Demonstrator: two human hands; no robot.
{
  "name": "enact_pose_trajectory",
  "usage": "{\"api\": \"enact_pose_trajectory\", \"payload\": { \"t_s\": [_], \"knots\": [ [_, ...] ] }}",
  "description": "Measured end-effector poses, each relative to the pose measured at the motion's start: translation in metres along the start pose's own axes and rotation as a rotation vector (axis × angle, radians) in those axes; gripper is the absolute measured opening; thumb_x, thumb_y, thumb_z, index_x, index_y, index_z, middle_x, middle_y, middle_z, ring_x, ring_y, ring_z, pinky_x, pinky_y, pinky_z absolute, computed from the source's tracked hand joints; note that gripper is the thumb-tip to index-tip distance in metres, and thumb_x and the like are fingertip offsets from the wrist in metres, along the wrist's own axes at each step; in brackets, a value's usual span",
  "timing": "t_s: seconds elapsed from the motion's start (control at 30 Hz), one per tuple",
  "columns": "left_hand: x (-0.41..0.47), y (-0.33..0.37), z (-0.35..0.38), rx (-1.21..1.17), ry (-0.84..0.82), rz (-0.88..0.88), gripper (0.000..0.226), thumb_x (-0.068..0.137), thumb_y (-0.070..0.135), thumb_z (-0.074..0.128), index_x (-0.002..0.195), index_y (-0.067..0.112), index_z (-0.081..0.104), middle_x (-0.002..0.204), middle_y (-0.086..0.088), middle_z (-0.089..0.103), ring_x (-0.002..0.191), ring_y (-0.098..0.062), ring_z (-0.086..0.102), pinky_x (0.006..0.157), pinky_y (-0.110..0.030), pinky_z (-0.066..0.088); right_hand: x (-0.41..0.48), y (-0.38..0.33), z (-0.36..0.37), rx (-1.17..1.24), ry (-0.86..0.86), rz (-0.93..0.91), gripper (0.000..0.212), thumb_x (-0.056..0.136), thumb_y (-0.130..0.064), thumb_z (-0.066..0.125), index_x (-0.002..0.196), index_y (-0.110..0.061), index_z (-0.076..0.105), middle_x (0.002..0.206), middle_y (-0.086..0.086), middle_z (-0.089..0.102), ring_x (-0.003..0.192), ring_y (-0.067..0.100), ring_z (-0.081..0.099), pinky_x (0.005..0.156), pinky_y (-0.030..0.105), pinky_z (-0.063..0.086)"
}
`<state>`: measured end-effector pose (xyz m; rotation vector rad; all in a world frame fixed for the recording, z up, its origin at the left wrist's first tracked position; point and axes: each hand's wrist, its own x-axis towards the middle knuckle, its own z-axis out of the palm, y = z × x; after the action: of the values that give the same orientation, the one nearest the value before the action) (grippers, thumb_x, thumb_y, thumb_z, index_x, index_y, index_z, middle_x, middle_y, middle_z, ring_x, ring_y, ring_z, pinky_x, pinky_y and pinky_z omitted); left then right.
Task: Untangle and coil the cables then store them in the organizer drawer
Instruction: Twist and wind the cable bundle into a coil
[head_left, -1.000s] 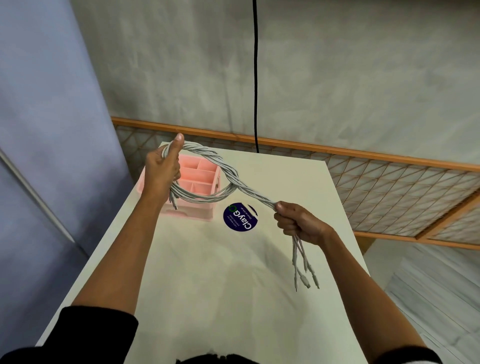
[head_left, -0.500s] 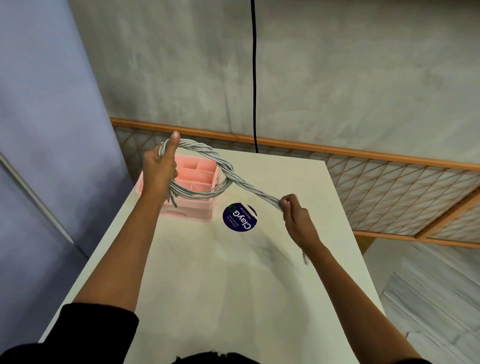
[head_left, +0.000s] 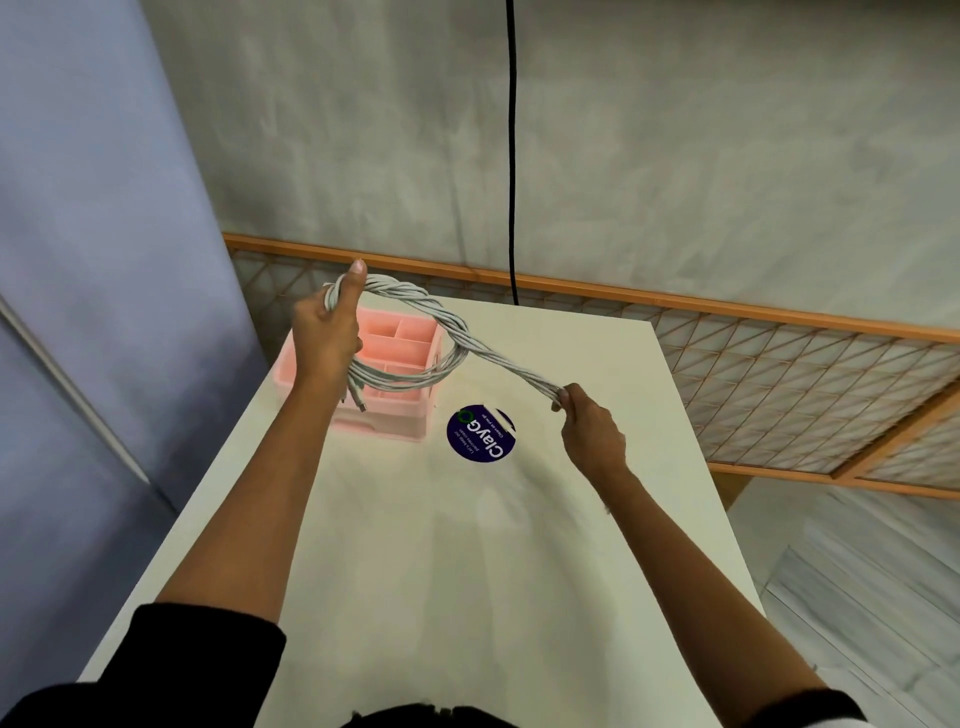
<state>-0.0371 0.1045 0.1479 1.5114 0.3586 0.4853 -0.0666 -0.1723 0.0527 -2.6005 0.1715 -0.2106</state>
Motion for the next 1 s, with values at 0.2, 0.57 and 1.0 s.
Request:
{"api": "enact_pose_trajectory", "payload": {
  "t_s": [0.2,0.57,1.0],
  "knots": [
    [0.015,0.003,-0.016,-0.018,0.016,-0.004,0.046,0.081,0.057,0.064,0.055,0.023,0.047,0.033,0.012,0.033,0.031,-0.006,0.029,0.045,-0.023,0.029,-0.011,-0.001,-0.03,0.645,-0.586,-0.019,0.03,0.094,-0.047,0.05,0.071,-0.028,0.049,0.059,-0.008,0.034,0.049,0.007,0.026,0.044,0.022,0.019],
    [0.011,-0.007,-0.017,-0.047,0.019,-0.034,0.05,0.082,0.055,0.064,0.054,0.021,0.04,0.035,0.013,0.032,0.034,-0.006,0.027,0.043,-0.022,0.026,-0.017,-0.007,-0.028,0.408,-0.782,-0.077,0.035,0.088,-0.031,0.042,0.053,-0.027,0.038,0.059,-0.008,0.038,0.059,0.013,0.032,0.064,0.028,0.031],
    [-0.001,-0.005,-0.01,0.029,0.004,0.023,0.047,0.085,0.052,0.062,0.056,0.02,0.043,0.035,0.013,0.035,0.035,-0.004,0.033,0.042,-0.019,0.031,0.003,0.003,-0.033,-0.099,-0.729,-0.198,0.023,0.095,-0.017,0.049,0.09,-0.014,0.071,0.093,0.005,0.065,0.083,0.019,0.062,0.077,0.028,0.047]
  ]
}}
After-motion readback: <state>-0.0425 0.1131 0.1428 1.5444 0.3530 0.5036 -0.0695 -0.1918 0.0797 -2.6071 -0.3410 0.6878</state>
